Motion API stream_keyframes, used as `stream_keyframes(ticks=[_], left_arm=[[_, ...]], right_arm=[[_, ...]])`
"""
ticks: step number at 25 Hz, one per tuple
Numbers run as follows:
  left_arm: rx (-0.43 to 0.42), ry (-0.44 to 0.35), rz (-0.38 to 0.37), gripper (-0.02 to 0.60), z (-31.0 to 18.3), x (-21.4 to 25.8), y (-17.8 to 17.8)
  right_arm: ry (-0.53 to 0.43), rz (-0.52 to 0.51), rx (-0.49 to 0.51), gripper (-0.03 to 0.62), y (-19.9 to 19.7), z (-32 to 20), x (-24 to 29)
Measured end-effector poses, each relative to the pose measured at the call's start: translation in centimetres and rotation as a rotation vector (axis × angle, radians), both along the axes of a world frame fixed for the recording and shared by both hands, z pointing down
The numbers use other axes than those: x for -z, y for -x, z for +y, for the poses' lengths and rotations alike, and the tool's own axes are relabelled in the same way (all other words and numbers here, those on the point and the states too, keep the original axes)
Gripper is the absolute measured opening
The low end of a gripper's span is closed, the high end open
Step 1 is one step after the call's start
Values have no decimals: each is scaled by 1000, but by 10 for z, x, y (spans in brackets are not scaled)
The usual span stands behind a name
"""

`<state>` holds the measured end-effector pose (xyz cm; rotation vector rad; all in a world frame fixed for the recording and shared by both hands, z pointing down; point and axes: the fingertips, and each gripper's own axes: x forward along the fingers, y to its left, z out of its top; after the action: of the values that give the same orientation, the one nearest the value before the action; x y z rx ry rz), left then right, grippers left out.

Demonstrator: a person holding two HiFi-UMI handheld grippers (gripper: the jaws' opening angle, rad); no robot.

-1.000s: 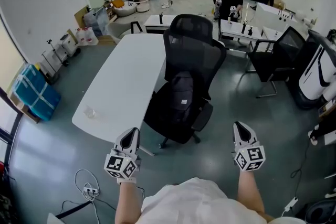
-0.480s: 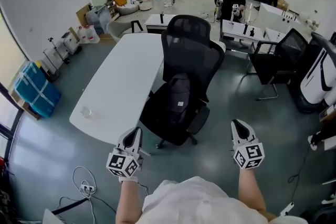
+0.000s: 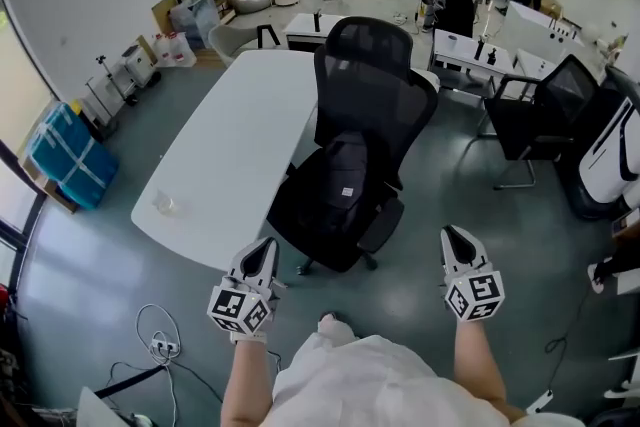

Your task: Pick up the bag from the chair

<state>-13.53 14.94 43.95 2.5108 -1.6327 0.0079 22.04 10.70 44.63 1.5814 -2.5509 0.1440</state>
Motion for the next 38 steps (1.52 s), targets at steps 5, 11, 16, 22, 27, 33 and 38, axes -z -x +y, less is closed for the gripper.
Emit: stream_keyframes(ticks=[5, 11, 16, 22, 27, 33, 38], left_arm=[[-9, 7, -6, 26, -20, -3, 1], [-9, 7, 8, 26, -65, -7, 12], [-9, 7, 24, 26, -116, -9, 22], [-25, 6, 30, 26, -175, -12, 32], [-48, 9, 33, 26, -214, -13, 39], [-71, 7, 35, 26, -247, -21, 49], [-83, 7, 42, 26, -269, -25, 53]], right_arm=[[12, 2, 15, 21, 10, -18, -5], [21, 6, 13, 21, 22, -57, -10], [23, 13, 14, 21, 35, -102, -11], [29, 16, 14, 21, 53, -159, -14], [34, 19, 11, 21, 66, -198, -17], [35, 31, 8, 21, 80, -231, -23], [48, 44, 20, 21, 93, -249, -29]])
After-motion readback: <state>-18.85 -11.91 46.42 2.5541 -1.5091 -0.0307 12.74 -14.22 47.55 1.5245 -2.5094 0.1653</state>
